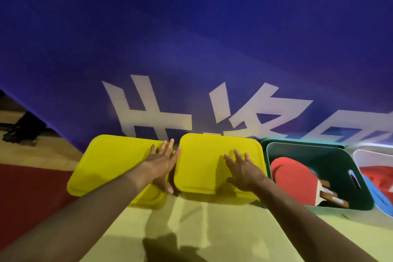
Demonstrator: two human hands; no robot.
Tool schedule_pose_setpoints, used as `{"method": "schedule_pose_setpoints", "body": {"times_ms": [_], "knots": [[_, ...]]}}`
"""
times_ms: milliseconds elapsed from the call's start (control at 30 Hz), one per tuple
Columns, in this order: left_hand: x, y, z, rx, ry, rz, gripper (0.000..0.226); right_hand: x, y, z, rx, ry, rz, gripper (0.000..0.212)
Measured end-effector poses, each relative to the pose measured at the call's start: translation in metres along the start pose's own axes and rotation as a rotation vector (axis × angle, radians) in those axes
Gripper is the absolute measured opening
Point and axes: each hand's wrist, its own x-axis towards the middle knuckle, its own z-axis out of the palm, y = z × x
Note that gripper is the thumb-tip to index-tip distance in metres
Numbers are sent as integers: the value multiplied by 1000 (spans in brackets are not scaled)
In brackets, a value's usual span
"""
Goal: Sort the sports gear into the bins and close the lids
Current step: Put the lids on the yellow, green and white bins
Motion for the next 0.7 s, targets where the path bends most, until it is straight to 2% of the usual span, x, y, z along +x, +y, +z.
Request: {"method": "schedule_pose_setpoints", "body": {"times_ms": [100,200,333,467,700], "knots": [[-29,-25,29,-15,-85,-79,161,-9,-42,6,-10,7,-46,89],[-55,-49,67,-14,-143,-158,156,-14,-82,14,-33,-12,-63,88],[-68,-65,106,13,-56,-193,141,-14,-116,31,-50,-54,-41,86],[-57,-74,100,17,30,-152,134,-14,-125,44,-59,-39,-6,87],[-42,-76,83,-55,15,-166,130,-26,-119,52,11,-14,53,78]]}}
